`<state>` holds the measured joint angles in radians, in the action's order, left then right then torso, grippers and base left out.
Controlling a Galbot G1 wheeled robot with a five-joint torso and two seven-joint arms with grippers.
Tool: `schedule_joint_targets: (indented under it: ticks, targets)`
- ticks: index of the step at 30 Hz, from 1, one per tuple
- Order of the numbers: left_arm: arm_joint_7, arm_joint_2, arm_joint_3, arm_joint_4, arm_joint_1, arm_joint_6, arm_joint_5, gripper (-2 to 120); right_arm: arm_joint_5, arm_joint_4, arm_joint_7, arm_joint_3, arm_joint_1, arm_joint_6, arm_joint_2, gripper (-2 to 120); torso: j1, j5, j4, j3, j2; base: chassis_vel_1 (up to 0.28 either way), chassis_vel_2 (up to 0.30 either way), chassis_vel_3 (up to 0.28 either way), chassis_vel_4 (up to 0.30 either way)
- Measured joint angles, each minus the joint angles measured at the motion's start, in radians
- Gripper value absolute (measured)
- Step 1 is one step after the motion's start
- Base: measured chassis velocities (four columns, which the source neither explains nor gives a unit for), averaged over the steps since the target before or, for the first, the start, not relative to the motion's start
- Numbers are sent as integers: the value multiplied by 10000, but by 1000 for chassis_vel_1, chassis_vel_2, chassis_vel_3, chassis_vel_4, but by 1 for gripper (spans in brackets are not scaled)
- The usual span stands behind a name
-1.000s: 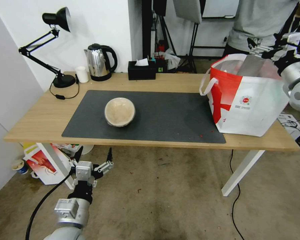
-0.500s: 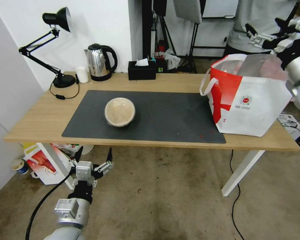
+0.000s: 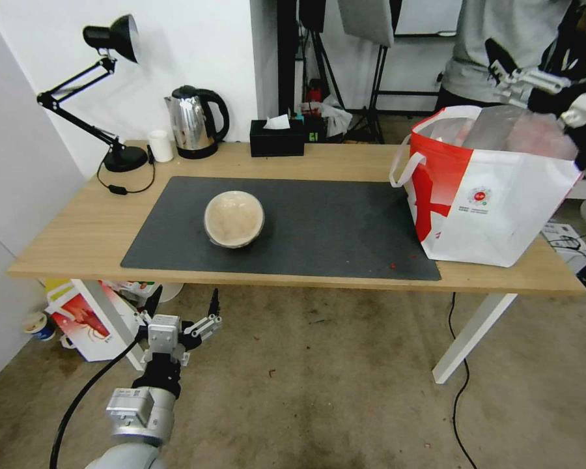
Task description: Pick up the trash from the table and place it into the takeout bag.
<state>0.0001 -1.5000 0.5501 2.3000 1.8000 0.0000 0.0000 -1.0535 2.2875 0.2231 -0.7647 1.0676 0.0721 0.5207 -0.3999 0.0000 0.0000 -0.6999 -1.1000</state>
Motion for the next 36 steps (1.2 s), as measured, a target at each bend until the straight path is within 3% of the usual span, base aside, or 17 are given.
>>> schedule_joint_targets:
  ticks: [7,11,13,17,19,24,36]
  targets:
    - [-1,0,0,0,1,0,0,100,1283,1477,439,-784,1987,-156,1813,100,0,0,0,0,-1,0,0,0,0]
    - [0,-1,0,0,0,0,0,100,1669,1820,545,-787,2201,-268,2265,100,0,-1,0,0,0,0,0,0,0]
    - [0,0,0,0,0,0,0,100,2171,2135,601,-784,2440,-409,2839,100,1,-2,0,0,-1,0,0,0,0]
    - [0,0,-1,0,0,0,0,100,2624,2199,613,-759,2760,-537,3463,100,0,1,1,0,-1,0,0,0,0]
    - [0,2,1,0,0,0,0,100,3135,2197,604,-659,3219,-696,4237,100,0,1,-2,-1,0,0,0,0,0]
    - [0,-1,0,0,0,0,0,100,4050,2182,386,-341,3807,-1084,5338,100,0,-1,0,-1,-1,0,0,0,0]
    - [0,0,0,0,0,0,0,100,5715,2134,112,412,5221,-1916,6496,100,-1,0,-1,0,0,0,0,0,0]
